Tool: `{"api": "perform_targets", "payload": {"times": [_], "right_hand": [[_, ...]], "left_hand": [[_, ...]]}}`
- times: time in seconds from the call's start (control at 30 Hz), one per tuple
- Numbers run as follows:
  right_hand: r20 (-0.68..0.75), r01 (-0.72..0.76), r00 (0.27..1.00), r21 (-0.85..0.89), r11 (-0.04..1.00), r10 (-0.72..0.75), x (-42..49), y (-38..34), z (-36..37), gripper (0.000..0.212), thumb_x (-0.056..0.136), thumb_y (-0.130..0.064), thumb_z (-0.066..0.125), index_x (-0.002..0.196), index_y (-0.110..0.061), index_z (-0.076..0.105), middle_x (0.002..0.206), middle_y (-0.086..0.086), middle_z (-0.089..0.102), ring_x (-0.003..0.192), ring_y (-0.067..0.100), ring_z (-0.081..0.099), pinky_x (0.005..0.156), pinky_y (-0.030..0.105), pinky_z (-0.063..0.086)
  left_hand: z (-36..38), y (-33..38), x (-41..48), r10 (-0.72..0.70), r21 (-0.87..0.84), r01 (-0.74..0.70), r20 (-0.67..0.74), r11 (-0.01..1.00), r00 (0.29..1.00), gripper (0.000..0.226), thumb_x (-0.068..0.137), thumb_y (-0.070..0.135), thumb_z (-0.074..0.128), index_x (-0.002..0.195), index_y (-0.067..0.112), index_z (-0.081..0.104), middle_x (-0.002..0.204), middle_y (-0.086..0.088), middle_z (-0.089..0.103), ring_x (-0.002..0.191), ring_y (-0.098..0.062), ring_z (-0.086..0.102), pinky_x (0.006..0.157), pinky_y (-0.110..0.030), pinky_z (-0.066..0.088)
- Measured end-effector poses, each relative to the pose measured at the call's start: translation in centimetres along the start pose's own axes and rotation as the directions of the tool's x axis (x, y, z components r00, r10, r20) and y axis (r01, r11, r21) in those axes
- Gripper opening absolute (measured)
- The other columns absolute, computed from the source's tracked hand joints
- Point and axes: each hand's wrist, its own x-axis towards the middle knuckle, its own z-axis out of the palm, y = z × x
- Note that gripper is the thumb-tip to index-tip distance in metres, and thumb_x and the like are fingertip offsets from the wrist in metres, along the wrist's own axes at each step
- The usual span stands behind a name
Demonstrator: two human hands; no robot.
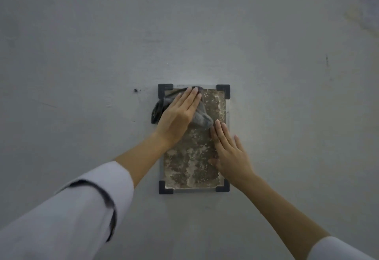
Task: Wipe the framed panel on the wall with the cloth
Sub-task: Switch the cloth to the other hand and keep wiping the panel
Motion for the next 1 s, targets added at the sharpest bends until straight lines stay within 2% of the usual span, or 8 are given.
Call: {"api": "perform_targets", "payload": {"times": [0.13,0.27,0.43,0.67,0.73,0.83,0.93,1.0], "right_hand": [[-0.032,-0.001,0.999,0.003,1.000,0.001,-0.2,0.2,0.5,0.099,0.082,-0.045,0.067,0.151,-0.004,0.009,0.159,0.012,0.008,0.147,0.026,0.000,0.109,0.049,0.024],[0.011,0.009,1.000,0.009,1.000,-0.009,-0.6,0.1,0.5,0.110,0.075,-0.056,0.067,0.151,-0.004,0.008,0.160,0.014,0.004,0.147,0.025,-0.005,0.110,0.050,0.021],[0.073,0.023,0.997,0.046,0.999,-0.026,-0.8,-0.1,-0.1,0.122,0.073,-0.054,0.069,0.148,-0.016,-0.019,0.159,0.010,-0.016,0.145,0.022,-0.020,0.115,0.050,0.016],[0.084,-0.007,0.996,0.020,1.000,0.005,-0.9,-0.5,-0.6,0.122,0.073,-0.060,0.068,0.151,-0.008,-0.010,0.159,0.011,-0.012,0.145,0.024,-0.016,0.114,0.050,0.014],[0.076,-0.007,0.997,0.011,1.000,0.006,-0.9,-0.4,-0.4,0.122,0.072,-0.061,0.068,0.151,-0.007,-0.008,0.159,0.012,-0.008,0.145,0.024,-0.016,0.112,0.049,0.012],[0.066,-0.002,0.998,-0.002,1.000,0.002,-0.8,-0.4,-0.2,0.119,0.070,-0.060,0.070,0.152,-0.003,0.004,0.159,0.015,0.004,0.147,0.028,-0.004,0.111,0.049,0.014],[0.046,-0.010,0.999,-0.029,1.000,0.011,-0.8,-0.2,0.1,0.116,0.062,-0.063,0.077,0.147,-0.002,0.028,0.152,0.017,0.031,0.140,0.033,0.030,0.108,0.049,0.027],[0.025,0.014,1.000,-0.037,0.999,-0.013,-0.8,-0.1,0.2,0.114,0.061,-0.062,0.077,0.146,-0.001,0.029,0.151,0.019,0.032,0.140,0.035,0.028,0.106,0.050,0.026]], "left_hand": [[1.0,1.1,1.1,0.040,-0.035,-0.039,0.022,0.999,0.999,0.057,0.082,-0.012,0.045,0.139,-0.006,0.043,0.146,-0.023,0.042,0.136,-0.035,0.039,0.113,-0.045,0.031],[1.8,1.9,-0.9,0.059,-0.070,-0.054,0.081,0.996,0.995,0.063,0.081,-0.006,0.040,0.144,-0.003,0.036,0.152,-0.020,0.034,0.143,-0.031,0.028,0.118,-0.042,0.023],[1.2,2.5,-2.8,0.093,-0.094,-0.073,0.229,0.993,0.969,0.073,0.082,0.023,0.039,0.150,0.000,0.024,0.158,-0.015,0.019,0.148,-0.025,0.011,0.121,-0.041,0.015],[1.4,2.4,1.4,0.002,-0.068,0.003,0.074,0.998,0.997,0.057,0.092,-0.003,0.036,0.148,-0.004,0.024,0.156,-0.022,0.022,0.146,-0.031,0.019,0.119,-0.042,0.019],[1.8,3.3,2.2,-0.002,-0.081,0.008,0.074,0.997,0.997,0.057,0.092,-0.001,0.029,0.148,-0.004,0.024,0.156,-0.022,0.021,0.146,-0.032,0.018,0.119,-0.043,0.020],[2.6,3.4,2.0,0.057,-0.121,-0.047,0.078,0.992,0.995,0.056,0.092,0.002,0.023,0.146,-0.004,0.029,0.155,-0.021,0.026,0.145,-0.033,0.021,0.118,-0.045,0.022],[3.0,2.6,0.5,0.204,-0.159,-0.185,0.114,0.970,0.972,0.058,0.090,-0.008,0.038,0.148,-0.001,0.029,0.156,-0.018,0.025,0.146,-0.030,0.018,0.119,-0.043,0.020],[2.7,2.0,-0.4,0.280,-0.176,-0.256,0.132,0.951,0.951,0.063,0.090,-0.009,0.048,0.149,0.000,0.026,0.157,-0.017,0.022,0.147,-0.028,0.016,0.119,-0.042,0.021]]}}
